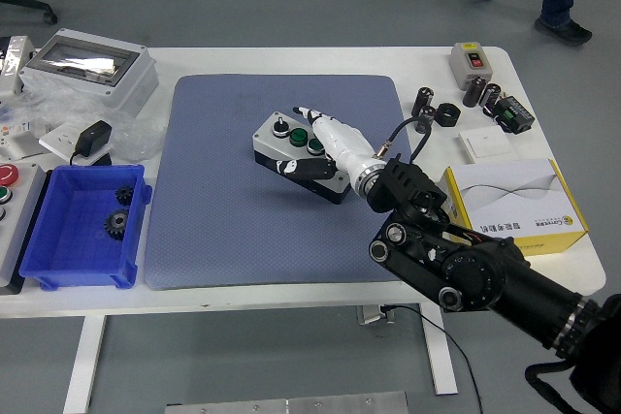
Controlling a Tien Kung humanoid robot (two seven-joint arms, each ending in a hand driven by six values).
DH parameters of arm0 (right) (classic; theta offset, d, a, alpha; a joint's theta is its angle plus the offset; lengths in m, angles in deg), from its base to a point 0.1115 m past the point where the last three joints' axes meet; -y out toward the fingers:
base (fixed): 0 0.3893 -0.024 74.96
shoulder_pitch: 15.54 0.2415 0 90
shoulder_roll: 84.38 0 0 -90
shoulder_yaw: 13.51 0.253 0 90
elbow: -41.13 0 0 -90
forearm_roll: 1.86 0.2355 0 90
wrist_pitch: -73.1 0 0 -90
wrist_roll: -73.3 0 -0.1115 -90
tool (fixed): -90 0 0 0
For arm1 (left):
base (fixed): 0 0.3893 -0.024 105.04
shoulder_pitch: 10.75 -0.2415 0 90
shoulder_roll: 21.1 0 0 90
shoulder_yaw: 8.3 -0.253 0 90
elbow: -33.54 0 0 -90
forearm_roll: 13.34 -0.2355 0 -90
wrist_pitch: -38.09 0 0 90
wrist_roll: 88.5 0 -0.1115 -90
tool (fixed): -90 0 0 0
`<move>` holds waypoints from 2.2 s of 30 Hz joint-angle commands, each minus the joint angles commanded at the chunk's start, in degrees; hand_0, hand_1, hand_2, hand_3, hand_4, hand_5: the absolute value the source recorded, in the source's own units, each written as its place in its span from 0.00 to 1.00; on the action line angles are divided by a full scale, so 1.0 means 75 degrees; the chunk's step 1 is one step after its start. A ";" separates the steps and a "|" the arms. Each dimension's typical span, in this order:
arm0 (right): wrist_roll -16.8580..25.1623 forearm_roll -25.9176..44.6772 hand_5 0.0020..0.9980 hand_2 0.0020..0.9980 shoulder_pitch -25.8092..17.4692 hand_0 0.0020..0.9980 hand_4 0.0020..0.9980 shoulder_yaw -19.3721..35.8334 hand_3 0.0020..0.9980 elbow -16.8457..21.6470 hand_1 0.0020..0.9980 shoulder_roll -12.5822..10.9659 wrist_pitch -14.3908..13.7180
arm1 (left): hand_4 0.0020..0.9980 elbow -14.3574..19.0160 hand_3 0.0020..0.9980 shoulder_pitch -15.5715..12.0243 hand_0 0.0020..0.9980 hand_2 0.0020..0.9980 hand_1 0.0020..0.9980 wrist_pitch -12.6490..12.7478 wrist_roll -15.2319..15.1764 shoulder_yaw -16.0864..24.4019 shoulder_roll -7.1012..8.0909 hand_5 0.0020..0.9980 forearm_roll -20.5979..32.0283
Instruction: Pick up the button,place it on the desk,press the button,press the button
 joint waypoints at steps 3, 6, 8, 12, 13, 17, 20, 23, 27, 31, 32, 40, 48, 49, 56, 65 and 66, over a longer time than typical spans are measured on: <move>-0.0028 -0.0048 0.59 1.00 0.0017 0.94 0.99 -0.0016 1.00 -0.0057 1.00 0.0019 0.0021 | 0.27 0.0001 0.59 -0.0001 0.62 0.50 0.50 0.0000 0.0003 -0.0001 0.0001 0.05 0.0000; -0.0049 -0.0186 0.59 1.00 0.0041 0.95 1.00 -0.0027 1.00 -0.0173 1.00 0.0034 0.0065 | 0.27 0.0000 0.59 0.0003 0.62 0.49 0.50 -0.0002 -0.0001 0.0002 0.0004 0.06 -0.0005; -0.0070 -0.0280 0.59 1.00 0.0050 0.95 1.00 -0.0030 1.00 -0.0230 1.00 0.0032 0.0100 | 0.27 -0.0002 0.59 0.0006 0.62 0.49 0.50 -0.0003 -0.0009 0.0005 0.0007 0.06 -0.0007; -0.0133 -0.0508 0.58 1.00 0.0081 0.96 1.00 -0.0034 1.00 -0.0302 1.00 0.0043 0.0152 | 0.27 0.0000 0.59 0.0004 0.62 0.49 0.50 -0.0004 -0.0005 0.0008 0.0015 0.05 -0.0014; -0.0152 -0.0559 0.58 1.00 0.0088 0.96 1.00 -0.0034 1.00 -0.0319 1.00 0.0051 0.0162 | 0.27 0.0000 0.59 0.0004 0.62 0.49 0.50 -0.0006 -0.0004 0.0009 0.0016 0.05 -0.0017; -0.0256 -0.0691 0.58 1.00 0.0114 0.96 1.00 -0.0087 1.00 -0.0380 1.00 0.0082 0.0196 | 0.27 -0.0004 0.59 0.0015 0.62 0.49 0.50 -0.0018 -0.0011 0.0019 0.0023 0.06 -0.0037; -0.0333 -0.0721 0.58 1.00 0.0141 0.96 1.00 -0.0179 1.00 -0.0409 1.00 0.0119 0.0182 | 0.27 -0.0004 0.59 0.0018 0.62 0.49 0.50 -0.0025 -0.0009 0.0022 0.0028 0.06 -0.0049; -0.0389 -0.0762 0.56 1.00 0.0185 0.95 1.00 -0.0286 1.00 -0.0502 1.00 0.0172 0.0153 | 0.26 -0.0004 0.58 0.0013 0.62 0.49 0.50 -0.0027 -0.0008 0.0014 0.0034 0.06 -0.0043; -0.0438 -0.0784 0.56 1.00 0.0222 0.95 1.00 -0.0394 1.00 -0.0683 1.00 0.0233 0.0089 | 0.26 0.0001 0.58 0.0006 0.62 0.49 0.50 -0.0021 0.0003 0.0002 0.0039 0.06 -0.0027; -0.0483 -0.0733 0.56 1.00 0.0238 0.88 1.00 -0.0489 1.00 -0.0811 0.98 0.0270 -0.0017 | 0.26 0.0004 0.59 0.0003 0.62 0.49 0.50 -0.0020 0.0008 -0.0003 0.0040 0.05 -0.0022; -0.0497 -0.0716 0.56 1.00 0.0241 0.88 1.00 -0.0522 1.00 -0.0836 0.98 0.0270 -0.0053 | 0.26 0.0002 0.59 0.0003 0.62 0.49 0.50 -0.0020 0.0005 -0.0005 0.0040 0.05 -0.0021; -0.0583 -0.0669 0.54 0.90 0.0252 0.60 1.00 -0.0746 1.00 -0.1025 0.81 0.0270 -0.0367 | 0.25 -0.0008 0.59 0.0016 0.62 0.49 0.49 -0.0035 -0.0017 0.0009 0.0039 0.04 -0.0046; -0.0786 -0.0823 0.43 0.78 0.0275 0.36 0.98 -0.0853 1.00 -0.1241 0.68 0.0270 -0.0665 | 0.25 -0.0019 0.59 0.0024 0.62 0.49 0.49 -0.0050 -0.0040 0.0026 0.0039 0.04 -0.0076; -0.0809 -0.0843 0.43 0.78 0.0278 0.36 0.98 -0.0865 1.00 -0.1262 0.68 0.0270 -0.0693 | 0.25 -0.0021 0.59 0.0025 0.62 0.49 0.49 -0.0052 -0.0044 0.0028 0.0039 0.04 -0.0080; -0.0947 -0.0923 0.30 0.68 0.0296 0.28 0.90 -0.1023 0.90 -0.1374 0.59 0.0270 -0.0824 | 0.25 -0.0031 0.59 0.0033 0.62 0.49 0.49 -0.0062 -0.0063 0.0034 0.0037 0.03 -0.0091; -0.0925 -0.0958 0.21 0.49 0.0302 0.22 0.81 -0.1202 0.62 -0.1447 0.46 0.0270 -0.1012 | 0.24 -0.0038 0.59 0.0036 0.62 0.49 0.49 -0.0074 -0.0081 0.0045 0.0040 0.02 -0.0112; -0.0915 -0.0963 0.21 0.49 0.0300 0.22 0.81 -0.1211 0.62 -0.1449 0.46 0.0270 -0.1037 | 0.24 -0.0038 0.59 0.0034 0.62 0.49 0.49 -0.0074 -0.0082 0.0045 0.0039 0.02 -0.0112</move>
